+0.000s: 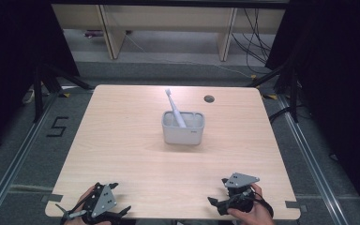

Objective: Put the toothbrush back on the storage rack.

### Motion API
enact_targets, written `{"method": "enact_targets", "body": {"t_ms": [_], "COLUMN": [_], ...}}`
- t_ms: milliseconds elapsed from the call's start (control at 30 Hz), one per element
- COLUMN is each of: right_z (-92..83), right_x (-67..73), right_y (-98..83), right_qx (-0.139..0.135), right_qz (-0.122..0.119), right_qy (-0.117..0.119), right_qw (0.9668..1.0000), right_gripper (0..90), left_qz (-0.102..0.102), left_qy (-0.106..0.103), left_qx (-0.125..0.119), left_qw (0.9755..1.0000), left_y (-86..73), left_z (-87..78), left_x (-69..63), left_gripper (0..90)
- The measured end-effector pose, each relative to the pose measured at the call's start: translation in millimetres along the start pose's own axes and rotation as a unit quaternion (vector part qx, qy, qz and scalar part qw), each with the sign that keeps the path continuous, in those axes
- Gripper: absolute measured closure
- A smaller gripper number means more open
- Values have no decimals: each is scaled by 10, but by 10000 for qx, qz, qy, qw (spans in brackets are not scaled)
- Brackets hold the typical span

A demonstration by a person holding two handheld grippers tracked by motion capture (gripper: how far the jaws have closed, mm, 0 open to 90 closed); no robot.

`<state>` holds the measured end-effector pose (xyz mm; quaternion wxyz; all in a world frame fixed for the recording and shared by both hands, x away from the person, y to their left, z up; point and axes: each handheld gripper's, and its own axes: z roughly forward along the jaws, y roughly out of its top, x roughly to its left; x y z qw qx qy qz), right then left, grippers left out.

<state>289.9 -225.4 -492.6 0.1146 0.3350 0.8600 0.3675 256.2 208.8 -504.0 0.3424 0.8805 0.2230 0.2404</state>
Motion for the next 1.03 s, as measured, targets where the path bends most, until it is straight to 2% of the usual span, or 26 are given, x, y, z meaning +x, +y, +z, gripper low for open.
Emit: {"method": "enact_targets", "body": {"t_ms": [133, 233, 267, 600, 633, 667, 1033], "right_z": [2, -4, -2, 21, 21, 2, 17], "right_x": [8, 21, 15, 8, 8, 28, 40], "right_y": [-15, -21, -22, -29, -29, -28, -30], "right_qx": [14, 57, 47, 90, 90, 166, 150], "right_qz": [-129, -56, -119, -194, -194, -60, -44], "right_qy": [16, 35, 28, 97, 97, 44, 112], "right_qw": [9999, 10000, 9999, 9997, 9997, 9998, 9998], "right_gripper": [164, 164, 164, 164, 164, 164, 164], "left_qz": [41, 38, 43, 39, 39, 26, 40], "left_qy": [15, 16, 23, 30, 30, 23, 27], "left_qx": [31, 29, 34, 37, 37, 28, 34], "left_qw": [10000, 10000, 10000, 10000, 10000, 10000, 10000], "left_y": [4, 3, 2, 3, 3, 2, 2], "left_z": [1, 1, 1, 4, 4, 6, 2], "left_x": [-4, -2, -2, -5, -5, -7, -2], "left_gripper": [150, 151, 150, 150, 150, 150, 150]}}
